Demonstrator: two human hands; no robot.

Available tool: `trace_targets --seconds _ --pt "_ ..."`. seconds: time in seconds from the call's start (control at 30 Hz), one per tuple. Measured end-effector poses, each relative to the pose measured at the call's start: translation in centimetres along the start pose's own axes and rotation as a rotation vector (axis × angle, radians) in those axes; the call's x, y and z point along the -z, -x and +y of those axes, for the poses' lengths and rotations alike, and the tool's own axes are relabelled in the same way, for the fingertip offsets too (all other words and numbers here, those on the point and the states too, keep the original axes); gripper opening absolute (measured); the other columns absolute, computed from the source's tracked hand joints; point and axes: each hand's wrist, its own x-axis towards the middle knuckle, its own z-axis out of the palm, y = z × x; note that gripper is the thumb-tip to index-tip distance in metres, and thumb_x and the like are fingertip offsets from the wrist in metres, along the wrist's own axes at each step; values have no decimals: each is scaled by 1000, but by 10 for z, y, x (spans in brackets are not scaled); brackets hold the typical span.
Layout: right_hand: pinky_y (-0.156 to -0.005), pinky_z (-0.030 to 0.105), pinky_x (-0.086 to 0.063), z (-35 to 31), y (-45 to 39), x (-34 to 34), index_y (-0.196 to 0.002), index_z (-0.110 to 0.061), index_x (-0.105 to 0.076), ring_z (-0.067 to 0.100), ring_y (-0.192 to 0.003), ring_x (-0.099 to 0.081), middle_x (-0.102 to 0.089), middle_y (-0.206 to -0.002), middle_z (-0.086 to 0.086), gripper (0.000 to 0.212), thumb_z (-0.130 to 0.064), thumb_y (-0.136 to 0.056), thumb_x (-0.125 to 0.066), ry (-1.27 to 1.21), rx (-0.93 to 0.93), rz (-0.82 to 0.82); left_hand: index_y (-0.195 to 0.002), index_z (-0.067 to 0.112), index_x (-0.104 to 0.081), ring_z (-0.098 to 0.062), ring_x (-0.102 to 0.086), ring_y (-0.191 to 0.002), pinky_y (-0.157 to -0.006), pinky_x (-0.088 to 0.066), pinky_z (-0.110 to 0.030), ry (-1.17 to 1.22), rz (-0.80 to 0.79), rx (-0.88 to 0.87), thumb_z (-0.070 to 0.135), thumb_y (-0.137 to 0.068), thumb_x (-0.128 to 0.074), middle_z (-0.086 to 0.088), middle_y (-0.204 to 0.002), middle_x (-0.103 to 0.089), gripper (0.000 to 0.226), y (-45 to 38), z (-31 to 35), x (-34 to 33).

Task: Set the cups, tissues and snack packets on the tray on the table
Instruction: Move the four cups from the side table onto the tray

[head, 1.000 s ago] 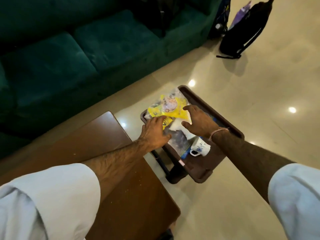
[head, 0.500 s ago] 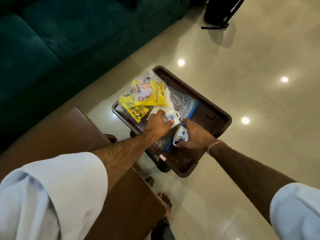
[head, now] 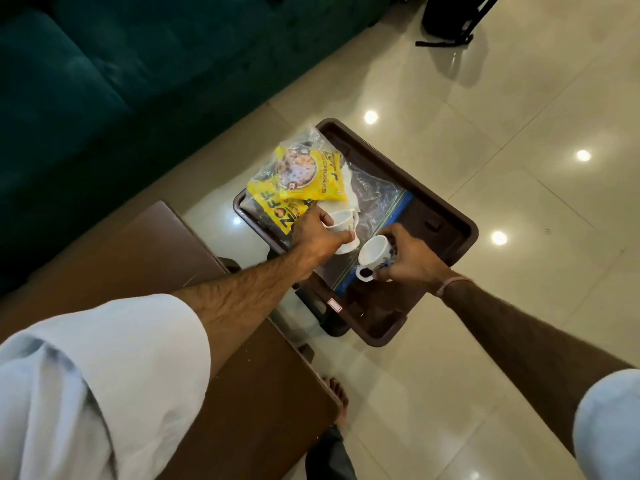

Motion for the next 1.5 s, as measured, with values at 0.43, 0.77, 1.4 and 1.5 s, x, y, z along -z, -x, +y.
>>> trace_targets --seconds 0.43,0.77,1.4,1.5 --pt "-79 37 -47 -117 16 -54 -119 -14 -53 23 -99 -55 -58 -108 10 72 3 -50 -61 -643 10 -243 -114 28 -58 -20 -57 -106 -85 -52 -33 -48 -60 -206 15 -56 -91 1 -119 -55 68 33 -63 152" --pt "-78 34 -58 -215 26 -156 -118 -13 -57 25 -104 -61 -64 -110 7 65 15 -63 -78 -453 189 -471 -117 22 -54 -18 -57 -107 -82 -51 -25 -86 -63 -177 11 -64 -89 0 -119 -57 64 115 -172 284" --pt "-93 33 -55 -330 87 -371 -122 -34 -57 7 -108 -61 -64 -116 -17 74 -6 -60 -87 76 457 -701 -112 24 -48 -18 -54 -103 -84 -51 -39 -290 36 17 24 -57 -87 1 -115 -54 68 251 -386 398" --pt "-87 35 -55 -342 98 -401 -123 -30 -55 12 -105 -61 -64 -117 -13 73 -10 -61 -87 191 587 -719 -115 25 -48 -20 -54 -103 -82 -49 -40 -374 53 48 32 -60 -88 1 -117 -54 69 267 -407 407"
